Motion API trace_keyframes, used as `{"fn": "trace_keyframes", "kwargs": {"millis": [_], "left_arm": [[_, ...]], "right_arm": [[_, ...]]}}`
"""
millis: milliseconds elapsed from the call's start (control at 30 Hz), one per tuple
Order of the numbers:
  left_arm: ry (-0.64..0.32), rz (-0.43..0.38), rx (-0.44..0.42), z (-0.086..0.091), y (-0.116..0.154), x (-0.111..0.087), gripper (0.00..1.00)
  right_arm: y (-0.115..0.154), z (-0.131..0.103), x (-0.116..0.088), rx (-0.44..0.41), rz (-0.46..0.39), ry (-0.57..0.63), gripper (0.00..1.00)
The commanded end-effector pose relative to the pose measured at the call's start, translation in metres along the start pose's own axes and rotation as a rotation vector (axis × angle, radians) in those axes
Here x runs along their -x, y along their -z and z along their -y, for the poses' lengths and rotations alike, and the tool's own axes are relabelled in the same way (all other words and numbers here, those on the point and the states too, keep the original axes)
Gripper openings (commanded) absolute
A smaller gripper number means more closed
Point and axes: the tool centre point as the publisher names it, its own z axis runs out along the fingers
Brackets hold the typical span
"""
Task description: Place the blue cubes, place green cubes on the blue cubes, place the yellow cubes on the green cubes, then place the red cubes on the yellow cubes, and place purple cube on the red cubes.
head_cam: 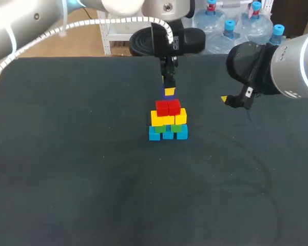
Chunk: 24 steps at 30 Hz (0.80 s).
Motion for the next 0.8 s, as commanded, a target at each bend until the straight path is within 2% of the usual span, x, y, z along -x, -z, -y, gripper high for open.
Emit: {"fn": "trace_keyframes", "kwargs": {"millis": [33, 800], "left_arm": [[0.003, 0.005, 0.007, 0.006, -0.003, -0.001, 0.00], [0.019, 0.008, -0.016, 0.014, -0.014, -0.002, 0.00]], "right_arm": [[0.000, -0.002, -0.002, -0.008, 0.007, -0.001, 1.00], [0.000, -0.002, -0.002, -0.008, 0.007, -0.001, 1.00]]}}
